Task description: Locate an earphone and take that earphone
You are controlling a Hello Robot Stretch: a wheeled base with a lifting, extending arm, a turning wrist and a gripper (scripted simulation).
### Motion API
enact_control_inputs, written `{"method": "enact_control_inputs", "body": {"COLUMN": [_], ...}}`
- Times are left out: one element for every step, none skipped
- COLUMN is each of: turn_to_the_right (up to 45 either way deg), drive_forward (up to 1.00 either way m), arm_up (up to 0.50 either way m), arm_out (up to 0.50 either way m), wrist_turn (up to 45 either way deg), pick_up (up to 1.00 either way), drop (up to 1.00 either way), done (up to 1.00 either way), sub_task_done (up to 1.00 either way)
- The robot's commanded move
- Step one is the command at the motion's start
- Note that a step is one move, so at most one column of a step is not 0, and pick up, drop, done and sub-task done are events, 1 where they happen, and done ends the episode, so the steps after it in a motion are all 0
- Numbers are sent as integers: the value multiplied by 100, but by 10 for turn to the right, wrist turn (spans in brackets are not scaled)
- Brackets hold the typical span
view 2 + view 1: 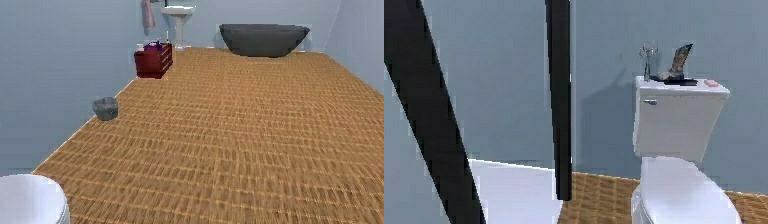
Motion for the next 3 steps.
{"method": "enact_control_inputs", "body": {"turn_to_the_right": [0, 0, -450], "drive_forward": [35, 40, 0], "arm_up": [0, 0, 0], "arm_out": [0, 0, 0], "wrist_turn": [0, 0, 0], "pick_up": [0, 0, 0], "drop": [0, 0, 0], "done": [0, 0, 0], "sub_task_done": [0, 0, 0]}}
